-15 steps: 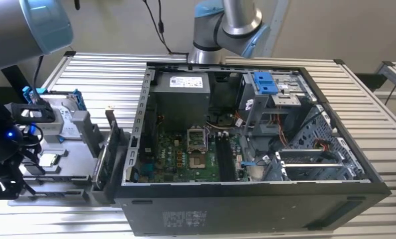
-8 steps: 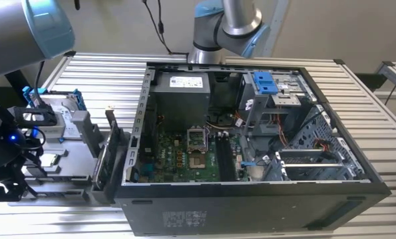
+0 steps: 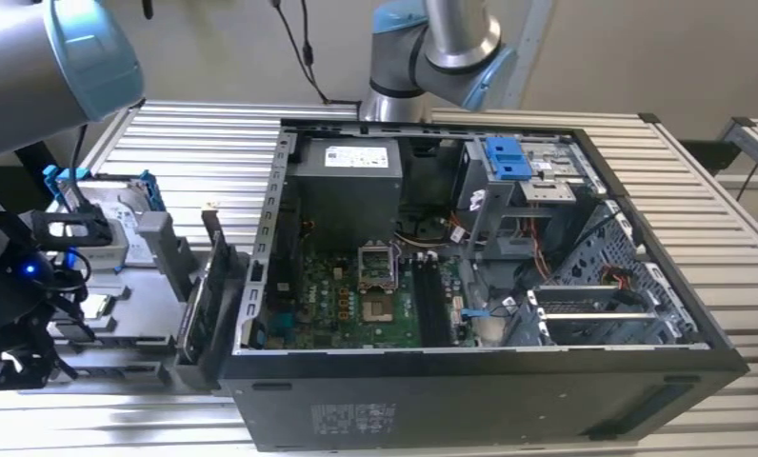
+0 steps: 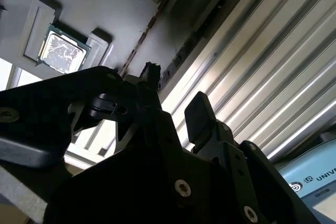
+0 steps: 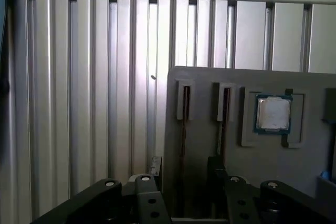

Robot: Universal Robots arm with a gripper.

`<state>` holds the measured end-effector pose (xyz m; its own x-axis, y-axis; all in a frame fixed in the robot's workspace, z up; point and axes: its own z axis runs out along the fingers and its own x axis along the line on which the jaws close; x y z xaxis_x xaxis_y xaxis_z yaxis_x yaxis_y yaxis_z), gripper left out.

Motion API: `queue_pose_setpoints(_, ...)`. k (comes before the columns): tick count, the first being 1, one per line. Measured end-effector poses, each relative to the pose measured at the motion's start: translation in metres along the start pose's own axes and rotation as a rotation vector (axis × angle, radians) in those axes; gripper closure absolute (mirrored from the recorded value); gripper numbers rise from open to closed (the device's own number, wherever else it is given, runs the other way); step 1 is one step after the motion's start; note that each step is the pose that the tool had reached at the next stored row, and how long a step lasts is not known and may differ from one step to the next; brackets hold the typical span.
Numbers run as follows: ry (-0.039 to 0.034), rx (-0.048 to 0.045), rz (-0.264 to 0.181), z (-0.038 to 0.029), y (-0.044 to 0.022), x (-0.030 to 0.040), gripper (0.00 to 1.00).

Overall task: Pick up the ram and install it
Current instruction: 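Pick up the ram and move it above insertion slot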

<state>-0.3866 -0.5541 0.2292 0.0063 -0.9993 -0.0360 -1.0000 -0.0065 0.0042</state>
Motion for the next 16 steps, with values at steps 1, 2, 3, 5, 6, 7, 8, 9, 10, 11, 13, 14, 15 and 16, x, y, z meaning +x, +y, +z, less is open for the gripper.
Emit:
queue_pose_setpoints(1,-0.0001,0.0015,0.000,0.0009,0.0002,0.0000,0.52)
queue_pose_setpoints(2,-0.0001,0.0025,0.000,0.0018,0.0006,0.0000,0.52)
queue_pose_setpoints(3,-0.0001,0.0036,0.000,0.0026,0.0009,0.0000,0.52)
queue_pose_setpoints(5,0.0000,0.0062,0.000,0.0043,0.0016,0.0001,0.52)
queue_pose_setpoints(6,0.0000,0.0073,0.000,0.0051,0.0020,0.0001,0.52)
queue_pose_setpoints(7,0.0000,0.0082,0.000,0.0060,0.0024,0.0002,0.52)
queue_pose_setpoints(8,-0.0001,0.0090,0.000,0.0069,0.0028,0.0002,0.52)
queue_pose_setpoints(9,-0.0001,0.0098,0.000,0.0079,0.0032,0.0002,0.52)
queue_pose_setpoints(10,0.0000,0.0108,0.000,0.0088,0.0036,0.0003,0.52)
queue_pose_setpoints(11,-0.0001,0.0118,0.000,0.0098,0.0039,0.0003,0.52)
queue_pose_setpoints(13,0.0000,0.0139,0.000,0.0118,0.0046,0.0004,0.52)
queue_pose_setpoints(14,0.0001,0.0147,-0.001,0.0127,0.0048,0.0005,0.52)
queue_pose_setpoints(15,0.0001,0.0158,-0.001,0.0139,0.0050,0.0005,0.52)
queue_pose_setpoints(16,0.0000,0.0168,-0.001,0.0150,0.0052,0.0005,0.52)
